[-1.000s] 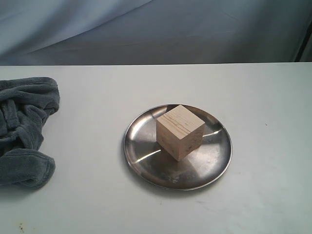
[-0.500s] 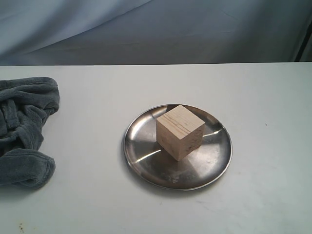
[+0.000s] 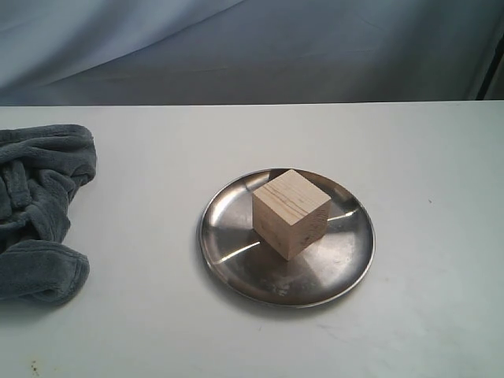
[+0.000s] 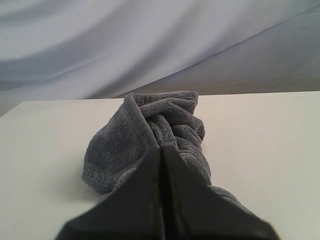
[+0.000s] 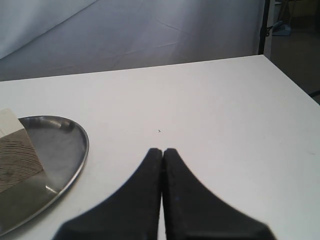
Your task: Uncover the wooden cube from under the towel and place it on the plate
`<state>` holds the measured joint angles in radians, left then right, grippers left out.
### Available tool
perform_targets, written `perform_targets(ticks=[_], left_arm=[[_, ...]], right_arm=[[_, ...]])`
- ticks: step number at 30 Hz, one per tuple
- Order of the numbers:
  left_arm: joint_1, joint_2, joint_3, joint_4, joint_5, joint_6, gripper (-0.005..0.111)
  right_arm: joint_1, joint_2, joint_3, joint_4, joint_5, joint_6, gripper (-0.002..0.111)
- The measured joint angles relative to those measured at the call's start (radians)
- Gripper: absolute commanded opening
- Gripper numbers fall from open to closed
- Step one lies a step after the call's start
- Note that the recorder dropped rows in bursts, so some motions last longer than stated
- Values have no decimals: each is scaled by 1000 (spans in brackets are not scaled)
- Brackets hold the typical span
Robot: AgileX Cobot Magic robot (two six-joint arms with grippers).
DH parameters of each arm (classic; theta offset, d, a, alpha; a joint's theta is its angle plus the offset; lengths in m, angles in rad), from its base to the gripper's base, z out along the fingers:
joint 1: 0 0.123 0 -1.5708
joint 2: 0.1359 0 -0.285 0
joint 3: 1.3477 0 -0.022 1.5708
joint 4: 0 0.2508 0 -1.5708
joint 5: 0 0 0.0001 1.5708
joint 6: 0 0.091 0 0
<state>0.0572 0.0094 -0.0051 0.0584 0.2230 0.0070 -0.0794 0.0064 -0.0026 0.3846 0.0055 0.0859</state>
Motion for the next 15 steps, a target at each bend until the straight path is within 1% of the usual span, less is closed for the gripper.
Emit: perform_targets(ticks=[15], left_arm=[[0, 0, 0, 0, 0, -7, 2]], right_arm=[[0, 0, 0, 0, 0, 0, 3]])
